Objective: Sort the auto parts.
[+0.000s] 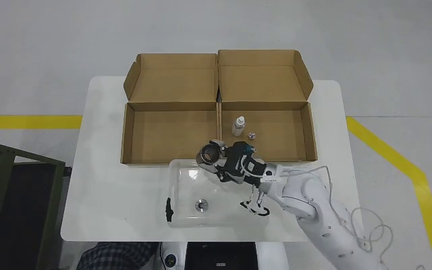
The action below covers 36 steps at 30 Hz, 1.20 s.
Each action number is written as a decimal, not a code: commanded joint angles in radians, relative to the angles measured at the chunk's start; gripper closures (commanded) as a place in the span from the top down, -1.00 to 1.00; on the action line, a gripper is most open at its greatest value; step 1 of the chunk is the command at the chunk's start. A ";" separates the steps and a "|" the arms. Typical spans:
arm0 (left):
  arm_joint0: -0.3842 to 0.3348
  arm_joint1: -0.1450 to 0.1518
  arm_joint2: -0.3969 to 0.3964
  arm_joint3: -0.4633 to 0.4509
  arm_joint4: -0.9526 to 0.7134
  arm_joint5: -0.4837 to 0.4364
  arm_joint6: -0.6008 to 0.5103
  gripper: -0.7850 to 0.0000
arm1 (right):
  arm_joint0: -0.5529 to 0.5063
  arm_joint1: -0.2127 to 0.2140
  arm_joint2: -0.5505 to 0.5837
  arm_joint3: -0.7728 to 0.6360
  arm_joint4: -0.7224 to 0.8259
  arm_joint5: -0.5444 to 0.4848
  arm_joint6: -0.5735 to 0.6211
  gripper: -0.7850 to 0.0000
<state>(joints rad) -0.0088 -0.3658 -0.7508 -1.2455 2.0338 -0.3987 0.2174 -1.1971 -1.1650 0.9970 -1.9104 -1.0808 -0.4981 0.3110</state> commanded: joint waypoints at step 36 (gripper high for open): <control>0.000 0.000 0.000 0.000 0.000 0.000 0.000 1.00 | 0.492 -0.179 -0.306 0.537 -0.046 0.241 0.174 -1.00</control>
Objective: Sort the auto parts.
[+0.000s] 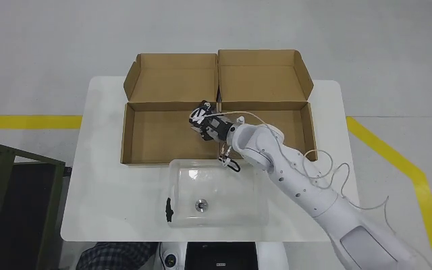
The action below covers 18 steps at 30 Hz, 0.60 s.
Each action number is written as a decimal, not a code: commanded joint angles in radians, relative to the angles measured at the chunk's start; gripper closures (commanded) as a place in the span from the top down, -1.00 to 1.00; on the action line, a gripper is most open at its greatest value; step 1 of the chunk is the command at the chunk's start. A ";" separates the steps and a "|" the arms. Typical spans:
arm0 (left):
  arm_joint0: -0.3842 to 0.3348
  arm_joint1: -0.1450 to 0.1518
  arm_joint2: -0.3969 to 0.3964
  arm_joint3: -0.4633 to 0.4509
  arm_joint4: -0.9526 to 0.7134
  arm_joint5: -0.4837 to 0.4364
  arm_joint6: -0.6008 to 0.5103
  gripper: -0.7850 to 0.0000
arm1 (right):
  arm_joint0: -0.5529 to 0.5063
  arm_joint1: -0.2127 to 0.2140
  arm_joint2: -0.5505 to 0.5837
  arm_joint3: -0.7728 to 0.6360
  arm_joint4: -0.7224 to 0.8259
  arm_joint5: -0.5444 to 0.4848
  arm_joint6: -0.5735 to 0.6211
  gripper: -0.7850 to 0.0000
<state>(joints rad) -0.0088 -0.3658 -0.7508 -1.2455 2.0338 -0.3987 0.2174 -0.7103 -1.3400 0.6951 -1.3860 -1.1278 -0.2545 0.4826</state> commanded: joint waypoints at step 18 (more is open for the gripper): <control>0.000 0.000 0.000 0.000 0.000 0.000 0.000 1.00 | 0.045 -0.050 -0.024 0.116 -0.010 -0.020 0.022 -0.11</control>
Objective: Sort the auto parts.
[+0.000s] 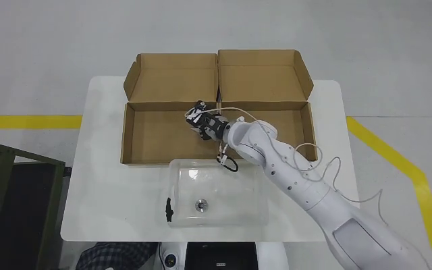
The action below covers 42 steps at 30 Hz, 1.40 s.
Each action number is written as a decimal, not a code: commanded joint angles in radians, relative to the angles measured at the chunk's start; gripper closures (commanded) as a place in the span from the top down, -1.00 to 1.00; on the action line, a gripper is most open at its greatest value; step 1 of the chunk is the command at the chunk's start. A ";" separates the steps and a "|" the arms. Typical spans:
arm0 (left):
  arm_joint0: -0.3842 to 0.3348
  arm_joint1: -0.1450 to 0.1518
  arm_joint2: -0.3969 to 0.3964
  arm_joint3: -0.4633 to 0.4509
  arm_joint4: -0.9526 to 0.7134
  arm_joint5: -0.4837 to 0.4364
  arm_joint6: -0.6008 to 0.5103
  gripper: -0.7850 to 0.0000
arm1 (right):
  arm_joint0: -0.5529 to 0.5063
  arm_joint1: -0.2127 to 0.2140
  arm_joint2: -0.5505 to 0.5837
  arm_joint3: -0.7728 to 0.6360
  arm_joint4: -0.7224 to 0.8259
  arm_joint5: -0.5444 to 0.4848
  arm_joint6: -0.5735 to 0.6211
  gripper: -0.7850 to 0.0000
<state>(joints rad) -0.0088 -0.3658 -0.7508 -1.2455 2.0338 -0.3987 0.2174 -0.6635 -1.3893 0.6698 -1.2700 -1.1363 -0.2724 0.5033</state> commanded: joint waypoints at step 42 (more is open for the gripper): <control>0.000 0.000 0.000 0.000 0.000 0.000 0.000 1.00 | -0.465 0.105 0.161 -0.678 -0.296 -0.339 0.024 0.61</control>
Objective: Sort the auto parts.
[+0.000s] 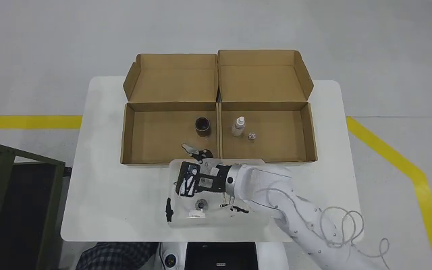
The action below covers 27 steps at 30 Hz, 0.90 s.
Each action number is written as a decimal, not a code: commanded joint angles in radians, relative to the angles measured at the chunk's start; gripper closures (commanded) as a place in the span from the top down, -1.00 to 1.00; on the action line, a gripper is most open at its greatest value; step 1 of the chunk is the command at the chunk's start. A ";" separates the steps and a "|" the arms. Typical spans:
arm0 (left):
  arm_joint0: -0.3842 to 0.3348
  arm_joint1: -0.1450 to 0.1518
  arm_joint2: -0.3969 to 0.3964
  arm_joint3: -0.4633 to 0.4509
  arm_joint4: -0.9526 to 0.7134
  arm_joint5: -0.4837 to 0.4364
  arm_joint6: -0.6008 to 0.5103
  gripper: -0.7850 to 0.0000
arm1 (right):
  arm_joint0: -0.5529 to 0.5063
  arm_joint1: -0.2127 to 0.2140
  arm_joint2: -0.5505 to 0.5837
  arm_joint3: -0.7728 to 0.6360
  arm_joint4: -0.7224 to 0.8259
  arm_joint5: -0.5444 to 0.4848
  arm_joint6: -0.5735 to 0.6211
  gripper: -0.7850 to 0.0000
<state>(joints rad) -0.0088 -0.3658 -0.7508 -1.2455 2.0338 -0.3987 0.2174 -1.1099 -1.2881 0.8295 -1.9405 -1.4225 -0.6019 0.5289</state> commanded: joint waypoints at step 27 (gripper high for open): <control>0.000 0.000 0.000 0.000 0.000 0.000 0.000 1.00 | -0.217 0.060 0.049 -0.014 -0.113 -0.105 0.042 0.50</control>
<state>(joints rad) -0.0088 -0.3658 -0.7508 -1.2455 2.0338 -0.3987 0.2174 -1.3297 -1.2283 0.8789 -1.9592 -1.5417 -0.7021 0.5621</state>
